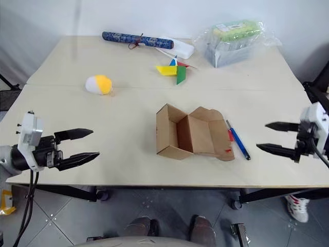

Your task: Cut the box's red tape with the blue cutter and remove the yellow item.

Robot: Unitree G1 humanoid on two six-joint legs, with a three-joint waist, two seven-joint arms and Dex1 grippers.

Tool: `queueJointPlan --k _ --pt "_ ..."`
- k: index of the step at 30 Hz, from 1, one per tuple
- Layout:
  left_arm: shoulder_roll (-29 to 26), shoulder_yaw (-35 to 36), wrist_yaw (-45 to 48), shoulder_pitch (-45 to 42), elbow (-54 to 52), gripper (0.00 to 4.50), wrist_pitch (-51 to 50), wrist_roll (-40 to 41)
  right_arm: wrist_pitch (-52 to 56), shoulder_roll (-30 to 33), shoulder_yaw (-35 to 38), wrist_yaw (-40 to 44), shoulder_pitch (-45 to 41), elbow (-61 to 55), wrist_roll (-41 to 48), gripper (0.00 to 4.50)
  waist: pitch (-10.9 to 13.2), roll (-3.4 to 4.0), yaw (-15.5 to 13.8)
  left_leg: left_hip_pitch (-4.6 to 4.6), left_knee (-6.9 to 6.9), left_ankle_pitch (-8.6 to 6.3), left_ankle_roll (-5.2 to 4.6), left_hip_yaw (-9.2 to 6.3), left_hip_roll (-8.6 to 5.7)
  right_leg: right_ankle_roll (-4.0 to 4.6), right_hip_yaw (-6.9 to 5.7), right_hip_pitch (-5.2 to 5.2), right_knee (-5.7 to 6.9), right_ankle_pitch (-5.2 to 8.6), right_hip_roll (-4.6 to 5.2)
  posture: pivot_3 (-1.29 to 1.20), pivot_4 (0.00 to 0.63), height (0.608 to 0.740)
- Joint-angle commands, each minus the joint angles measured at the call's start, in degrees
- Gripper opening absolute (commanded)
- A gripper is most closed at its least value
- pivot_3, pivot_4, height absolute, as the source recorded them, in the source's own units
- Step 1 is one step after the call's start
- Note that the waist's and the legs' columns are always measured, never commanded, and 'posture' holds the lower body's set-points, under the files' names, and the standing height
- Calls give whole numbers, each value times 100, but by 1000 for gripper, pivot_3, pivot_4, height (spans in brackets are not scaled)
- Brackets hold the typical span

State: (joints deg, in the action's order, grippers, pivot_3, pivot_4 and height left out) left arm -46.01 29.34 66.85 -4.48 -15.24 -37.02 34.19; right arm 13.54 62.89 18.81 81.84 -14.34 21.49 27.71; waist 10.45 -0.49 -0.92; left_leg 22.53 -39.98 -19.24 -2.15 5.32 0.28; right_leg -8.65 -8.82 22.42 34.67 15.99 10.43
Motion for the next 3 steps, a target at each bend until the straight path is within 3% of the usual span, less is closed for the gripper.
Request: queueJointPlan --k 1,3 --pt "-179 199 157 138 140 4478 231 167 -185 138 334 59 102 28 3 4500 1 2 38 -11 2 0 0 -1 3 2 5 -3 0 1 0 0 150 740" --pt "-304 106 53 242 171 4478 273 -6 -310 74 385 92 330 100 -34 4500 1 2 63 -18 3 0 0 1 15 4 19 -3 -1 2 0 0 150 740"
